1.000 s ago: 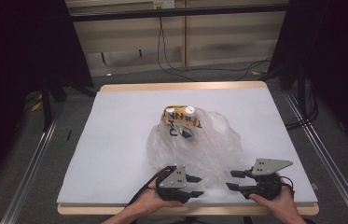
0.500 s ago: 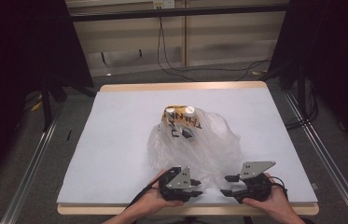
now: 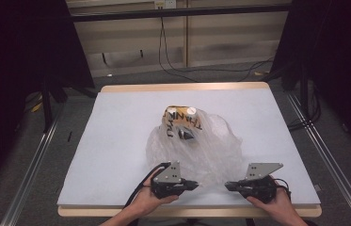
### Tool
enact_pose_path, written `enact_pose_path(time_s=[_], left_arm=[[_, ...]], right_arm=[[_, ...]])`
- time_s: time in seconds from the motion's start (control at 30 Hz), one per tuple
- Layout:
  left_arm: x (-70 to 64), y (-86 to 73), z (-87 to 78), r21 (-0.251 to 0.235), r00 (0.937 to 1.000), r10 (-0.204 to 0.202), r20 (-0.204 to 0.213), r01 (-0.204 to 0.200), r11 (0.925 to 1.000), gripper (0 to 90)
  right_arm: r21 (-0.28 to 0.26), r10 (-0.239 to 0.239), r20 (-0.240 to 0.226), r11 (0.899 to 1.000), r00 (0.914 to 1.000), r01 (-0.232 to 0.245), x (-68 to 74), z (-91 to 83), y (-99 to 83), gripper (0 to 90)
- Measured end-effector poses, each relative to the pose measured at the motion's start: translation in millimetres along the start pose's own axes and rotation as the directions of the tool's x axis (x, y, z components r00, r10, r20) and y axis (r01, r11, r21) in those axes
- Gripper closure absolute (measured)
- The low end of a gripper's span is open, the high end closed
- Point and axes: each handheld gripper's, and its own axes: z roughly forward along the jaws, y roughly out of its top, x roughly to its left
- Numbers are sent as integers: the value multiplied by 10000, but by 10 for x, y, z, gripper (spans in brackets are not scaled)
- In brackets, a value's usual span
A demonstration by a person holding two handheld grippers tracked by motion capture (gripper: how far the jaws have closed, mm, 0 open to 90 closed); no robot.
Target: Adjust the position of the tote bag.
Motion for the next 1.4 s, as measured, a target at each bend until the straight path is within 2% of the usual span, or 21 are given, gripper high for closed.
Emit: enact_pose_path(time_s=[0.1, 0.23, 0.37, 0.4, 0.43, 0.53, 0.57, 0.6, 0.77, 0.9, 0.93, 1.0, 1.07, 1.1, 1.17, 1.2, 1.4], left_arm=[[-4, -5, -74, -176, 9999, 45, -91, -46, 9998, 898], [15, -5, -176, -563, 9997, -118, -191, 107, 9984, 898], [31, 7, -240, -767, 9994, -140, -309, 116, 9970, 898], [37, 17, -276, -888, 9995, -165, -275, 140, 9960, 898], [37, 17, -276, -888, 9995, -165, -275, 140, 9960, 899], [55, 37, -368, -1123, 9993, -159, -325, 121, 9936, 898], [45, 46, -389, -1059, 9985, -158, -527, 101, 9943, 899], [52, 49, -393, -1268, 9992, -132, -389, 81, 9919, 899], [57, 87, -446, -1425, 9992, -116, -372, 62, 9898, 898], [58, 110, -491, -1505, 9982, -177, -566, 90, 9886, 899], [75, 123, -507, -1613, 9990, -64, -440, -8, 9869, 899], [74, 133, -528, -1488, 9985, -99, -544, 17, 9889, 899], [91, 145, -551, -1764, 9984, -197, -536, 100, 9843, 899], [92, 149, -567, -1692, 9979, -191, -626, 82, 9856, 899], [102, 158, -586, -1866, 9980, -261, -573, 149, 9823, 899], [104, 164, -602, -1878, 9970, -260, -724, 120, 9821, 899], [119, 183, -670, -2046, 9969, -352, -705, 201, 9786, 899]], right_arm=[[-102, 125, -41, 9999, 9999, -125, -12, -30, -1, 896], [-289, 188, -66, 9994, 9998, -190, -10, -52, 5, 898], [-703, 25, 267, 9975, 9996, -6, 1, -116, 15, 899], [-1215, 112, 410, 9926, 9991, -61, 5, -192, 14, 900], [-1304, 181, 425, 9914, 9989, -125, 1, -210, 11, 900], [-1509, 256, 466, 9884, 9986, -183, -6, -250, 7, 900], [-1544, 241, 425, 9879, 9988, -173, -6, -253, 9, 900], [-1593, 214, 456, 9871, 9987, -139, -1, -255, 16, 900], [-1836, 205, 339, 9829, 9992, -139, 13, -271, 55, 900], [-2146, 214, 333, 9766, 9992, -138, 12, -312, 94, 900], [-2383, 319, 267, 9709, 9991, -246, -6, -336, 117, 900], [-2468, 278, 358, 9689, 9990, -181, -17, -350, 144, 900], [-2605, 233, 289, 9654, 9993, -149, -30, -357, 175, 900], [-2648, 224, 266, 9642, 9994, -145, -29, -356, 193, 900], [-2776, 177, 207, 9606, 9996, -112, -34, -355, 238, 900], [-2824, 142, 159, 9593, 9998, -91, -37, -353, 266, 900], [-3021, -35, 158, 9533, 9999, 81, -52, -361, 411, 900]])
